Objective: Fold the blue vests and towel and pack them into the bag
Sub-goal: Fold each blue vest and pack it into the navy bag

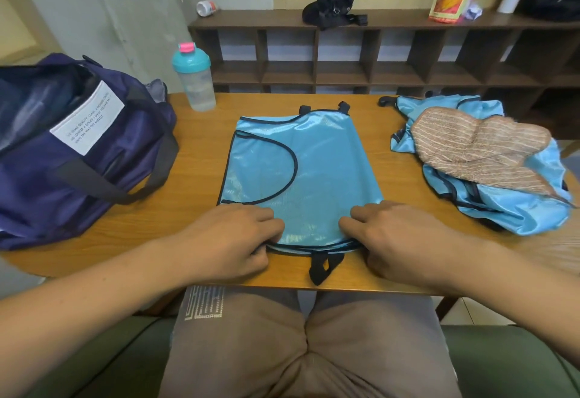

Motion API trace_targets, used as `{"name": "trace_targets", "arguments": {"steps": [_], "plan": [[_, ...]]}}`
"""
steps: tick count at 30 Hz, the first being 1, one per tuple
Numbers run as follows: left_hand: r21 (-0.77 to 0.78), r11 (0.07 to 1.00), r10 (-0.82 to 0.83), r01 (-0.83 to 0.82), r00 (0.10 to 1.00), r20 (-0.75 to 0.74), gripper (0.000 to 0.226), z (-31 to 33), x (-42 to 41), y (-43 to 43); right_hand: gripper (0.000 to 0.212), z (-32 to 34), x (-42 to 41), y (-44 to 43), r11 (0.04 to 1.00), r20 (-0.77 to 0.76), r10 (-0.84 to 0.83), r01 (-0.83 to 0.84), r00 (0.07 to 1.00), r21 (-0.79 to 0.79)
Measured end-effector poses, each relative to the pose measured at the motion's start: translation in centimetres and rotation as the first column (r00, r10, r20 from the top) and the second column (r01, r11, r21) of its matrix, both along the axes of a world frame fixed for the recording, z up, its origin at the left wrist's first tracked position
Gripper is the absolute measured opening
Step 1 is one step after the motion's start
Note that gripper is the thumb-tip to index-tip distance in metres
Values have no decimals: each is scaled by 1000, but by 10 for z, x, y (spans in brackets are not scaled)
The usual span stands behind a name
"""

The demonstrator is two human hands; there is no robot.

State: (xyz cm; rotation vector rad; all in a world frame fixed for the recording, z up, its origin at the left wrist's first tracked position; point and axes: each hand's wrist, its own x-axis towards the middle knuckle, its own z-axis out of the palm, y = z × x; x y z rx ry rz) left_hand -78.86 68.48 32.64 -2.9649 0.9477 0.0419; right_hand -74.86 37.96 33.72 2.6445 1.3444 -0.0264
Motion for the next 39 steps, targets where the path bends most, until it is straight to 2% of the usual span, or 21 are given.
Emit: {"name": "trace_targets", "arguments": {"steps": [6, 9, 14, 20, 24, 28, 35, 39], "plan": [[-139, 989, 30, -40, 997, -72, 22, 6, 4, 7, 34, 4, 9, -9, 993, -58, -88, 83, 994, -80], [-191, 982, -21, 3, 996, -92, 24, 9, 6, 17, 24, 6, 14, -17, 996, -77, -77, 80, 994, 32], [-245, 969, -59, 34, 994, -93, 16, 16, 10, 31, 26, 15, 20, -35, 960, -239, -95, 152, 966, 234], [-330, 944, -51, 27, 997, -62, 17, 27, 9, 37, 23, 23, 19, -42, 891, -336, -61, 202, 940, 406], [-395, 919, -40, -5, 994, -105, 21, 33, 8, 40, 16, 32, 20, -49, 835, -489, -29, 290, 872, 467], [-527, 839, 39, -133, 982, -187, 30, 38, 13, 42, 13, 38, 30, -53, 759, -591, -11, 392, 807, 521], [-698, 667, 155, -260, 965, -211, 16, 41, 66, 49, 13, 47, 80, -41, 614, -541, -84, 471, 837, 634], [-740, 620, 255, -262, 959, -126, 14, 42, 108, 50, 9, 49, 122, -29, 522, -496, -144, 492, 856, 697]]}}
